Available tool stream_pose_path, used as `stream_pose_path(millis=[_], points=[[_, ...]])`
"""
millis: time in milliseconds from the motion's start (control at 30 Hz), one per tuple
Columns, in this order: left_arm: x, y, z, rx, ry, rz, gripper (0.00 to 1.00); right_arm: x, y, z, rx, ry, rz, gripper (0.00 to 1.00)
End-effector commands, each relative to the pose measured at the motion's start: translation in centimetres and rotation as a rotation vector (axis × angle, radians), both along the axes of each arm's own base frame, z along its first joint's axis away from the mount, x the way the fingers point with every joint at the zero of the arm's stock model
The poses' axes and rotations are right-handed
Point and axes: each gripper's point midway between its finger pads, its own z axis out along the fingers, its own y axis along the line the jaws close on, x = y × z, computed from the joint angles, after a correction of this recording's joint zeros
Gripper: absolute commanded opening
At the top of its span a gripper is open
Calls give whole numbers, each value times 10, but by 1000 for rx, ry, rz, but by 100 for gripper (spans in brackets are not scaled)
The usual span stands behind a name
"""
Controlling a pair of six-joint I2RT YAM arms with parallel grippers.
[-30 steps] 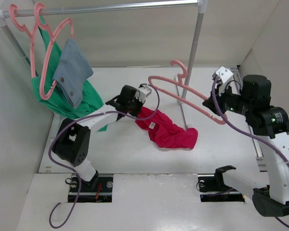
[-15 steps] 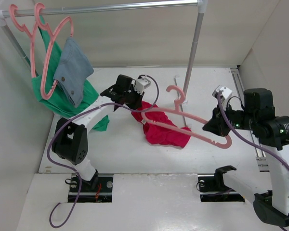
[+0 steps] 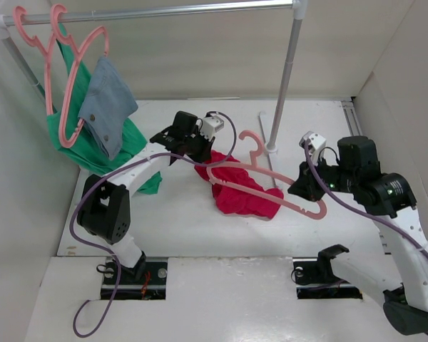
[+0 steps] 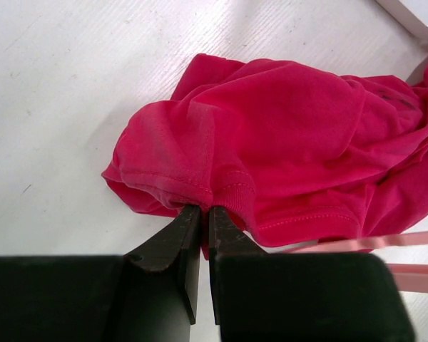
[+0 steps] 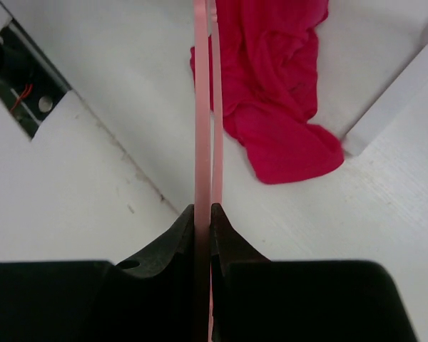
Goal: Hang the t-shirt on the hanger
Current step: Place tshirt on hanger
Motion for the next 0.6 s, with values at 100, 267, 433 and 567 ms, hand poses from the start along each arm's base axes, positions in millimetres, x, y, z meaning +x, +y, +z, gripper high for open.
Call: stream_pose_path(millis=[100, 267, 433, 567], points=[[1, 1, 14, -12, -45, 2, 0, 45, 13, 28, 18, -180, -95, 0], [2, -1, 18, -24, -51, -6, 0, 52, 22, 17, -35, -178, -110, 0], [-2, -4, 21, -39, -24, -6, 0, 54, 27, 12, -65, -183, -155, 0], [-10, -5, 22, -45, 17, -18, 0, 58, 29, 23, -60, -229, -237, 0]])
